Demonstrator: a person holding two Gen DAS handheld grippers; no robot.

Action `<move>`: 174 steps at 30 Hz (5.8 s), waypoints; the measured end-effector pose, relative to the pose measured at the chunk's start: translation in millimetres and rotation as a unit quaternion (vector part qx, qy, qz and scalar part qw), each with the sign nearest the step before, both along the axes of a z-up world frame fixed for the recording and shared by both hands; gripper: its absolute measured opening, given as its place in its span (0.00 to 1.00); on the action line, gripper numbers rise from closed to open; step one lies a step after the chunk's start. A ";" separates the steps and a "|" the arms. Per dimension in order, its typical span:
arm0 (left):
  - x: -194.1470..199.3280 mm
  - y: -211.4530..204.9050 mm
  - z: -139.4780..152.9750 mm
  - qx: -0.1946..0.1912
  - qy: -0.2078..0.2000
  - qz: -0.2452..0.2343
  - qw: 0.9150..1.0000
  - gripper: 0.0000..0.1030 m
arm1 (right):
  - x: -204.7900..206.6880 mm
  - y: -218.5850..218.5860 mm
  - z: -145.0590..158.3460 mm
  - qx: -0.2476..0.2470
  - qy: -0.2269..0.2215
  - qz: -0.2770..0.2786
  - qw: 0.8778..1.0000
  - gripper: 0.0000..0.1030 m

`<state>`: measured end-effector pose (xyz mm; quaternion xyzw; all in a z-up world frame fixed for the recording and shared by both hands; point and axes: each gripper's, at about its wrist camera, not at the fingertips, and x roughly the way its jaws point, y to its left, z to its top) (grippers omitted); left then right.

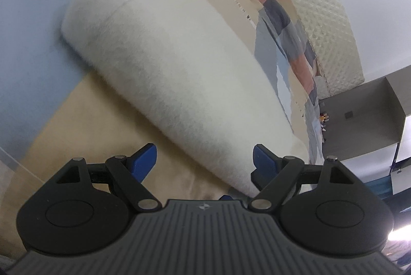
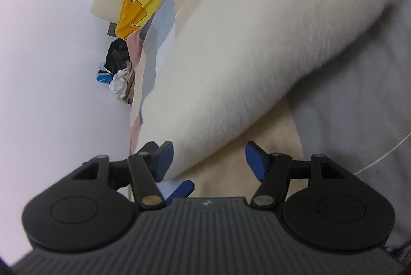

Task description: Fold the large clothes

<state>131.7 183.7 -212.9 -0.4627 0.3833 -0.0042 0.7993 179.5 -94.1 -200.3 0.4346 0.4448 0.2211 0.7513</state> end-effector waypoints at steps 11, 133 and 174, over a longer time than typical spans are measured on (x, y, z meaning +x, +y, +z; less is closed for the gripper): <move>10.8 29.6 -30.4 -0.089 0.019 0.086 0.992 0.83 | 19.6 -17.2 -23.1 0.051 0.045 -0.072 0.995 0.82; 430.2 -229.9 -9.7 0.039 -0.102 -0.101 0.989 0.44 | 229.9 -346.6 -25.4 -0.015 -0.055 -0.336 0.940 0.36; 177.5 -219.2 255.7 0.243 -0.149 -0.198 0.938 0.61 | 55.5 -249.6 192.1 -0.262 -0.185 -0.253 0.913 0.41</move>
